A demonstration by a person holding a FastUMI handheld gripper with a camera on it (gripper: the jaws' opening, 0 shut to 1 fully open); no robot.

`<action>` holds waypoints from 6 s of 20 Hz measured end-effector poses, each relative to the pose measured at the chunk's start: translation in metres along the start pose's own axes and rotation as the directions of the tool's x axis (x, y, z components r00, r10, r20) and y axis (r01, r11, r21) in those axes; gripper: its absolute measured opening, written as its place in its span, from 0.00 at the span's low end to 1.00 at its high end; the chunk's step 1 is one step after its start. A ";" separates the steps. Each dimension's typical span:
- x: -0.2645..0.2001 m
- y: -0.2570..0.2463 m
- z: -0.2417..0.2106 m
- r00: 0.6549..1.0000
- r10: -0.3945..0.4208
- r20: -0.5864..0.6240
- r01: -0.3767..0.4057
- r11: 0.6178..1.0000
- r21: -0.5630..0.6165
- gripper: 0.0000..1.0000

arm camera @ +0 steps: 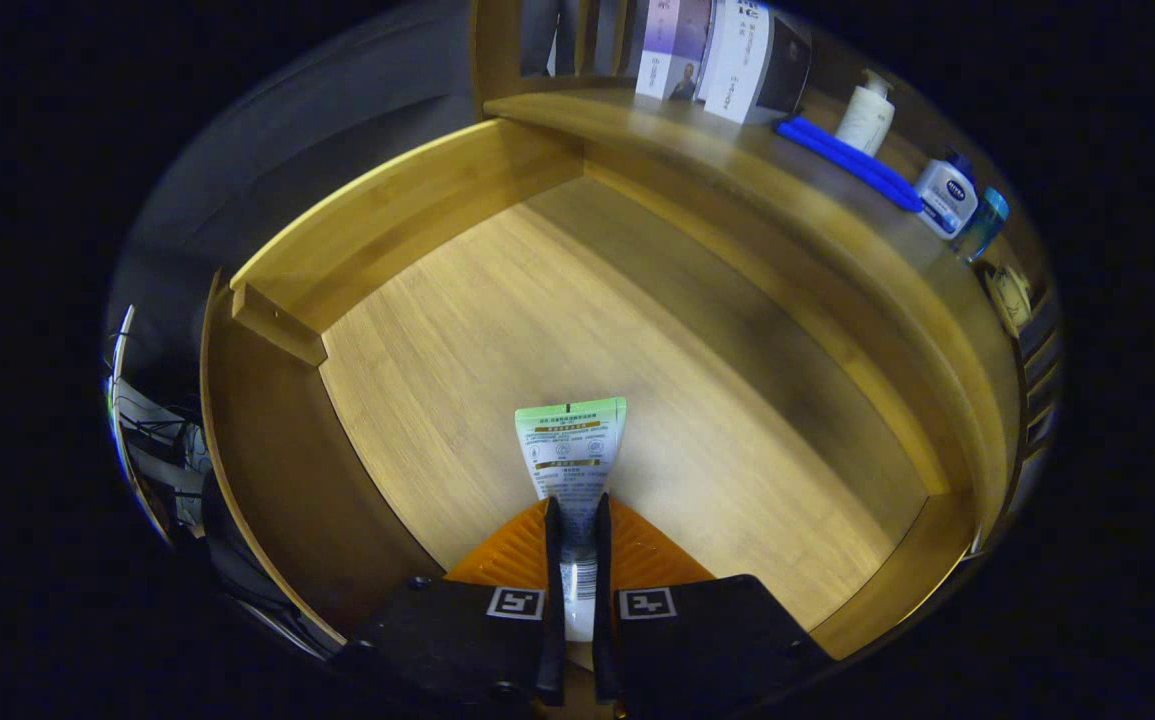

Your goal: Pull open the drawer, take out the items inside it, and place them on the countertop above the cabinet.

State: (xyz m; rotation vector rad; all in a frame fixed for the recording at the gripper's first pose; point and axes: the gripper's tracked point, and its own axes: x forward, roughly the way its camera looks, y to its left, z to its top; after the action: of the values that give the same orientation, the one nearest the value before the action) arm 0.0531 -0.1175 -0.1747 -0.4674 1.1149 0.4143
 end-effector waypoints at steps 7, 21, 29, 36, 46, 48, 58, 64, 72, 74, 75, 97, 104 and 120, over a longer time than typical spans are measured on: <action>-0.041 -0.009 0.029 0.989 -0.034 0.144 0.031 0.999 0.020 0.13; -0.120 -0.069 0.116 0.873 -0.242 0.423 0.179 0.967 0.183 0.13; -0.112 -0.125 0.150 0.825 -0.392 0.407 0.301 0.914 0.270 0.13; -0.084 -0.146 0.167 0.851 -0.369 0.375 0.215 0.894 0.393 0.14; -0.070 -0.161 0.183 0.811 -0.423 0.406 0.245 0.873 0.421 0.24; -0.084 -0.160 0.192 0.756 -0.458 0.469 0.256 0.865 0.432 0.49; -0.187 -0.101 0.146 0.475 -0.624 0.621 0.356 0.781 0.514 0.98; -0.211 -0.046 0.106 0.352 -0.659 0.665 0.362 0.751 0.553 0.98; -0.199 0.029 0.056 0.348 -0.640 0.685 0.288 0.768 0.572 0.98; -0.195 0.042 0.045 0.345 -0.639 0.687 0.282 0.769 0.574 0.98; -0.191 0.048 0.038 0.345 -0.638 0.689 0.284 0.770 0.571 0.98; -0.082 0.123 -0.080 0.531 -0.618 0.579 0.272 0.772 0.575 0.98; -0.058 0.110 -0.089 0.572 -0.639 0.515 0.261 0.737 0.624 0.98; -0.051 0.089 -0.079 0.536 -0.681 0.499 0.276 0.700 0.658 0.98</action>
State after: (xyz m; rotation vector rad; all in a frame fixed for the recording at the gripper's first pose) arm -0.0733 -0.0916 -0.1699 -0.0943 0.2262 -0.2396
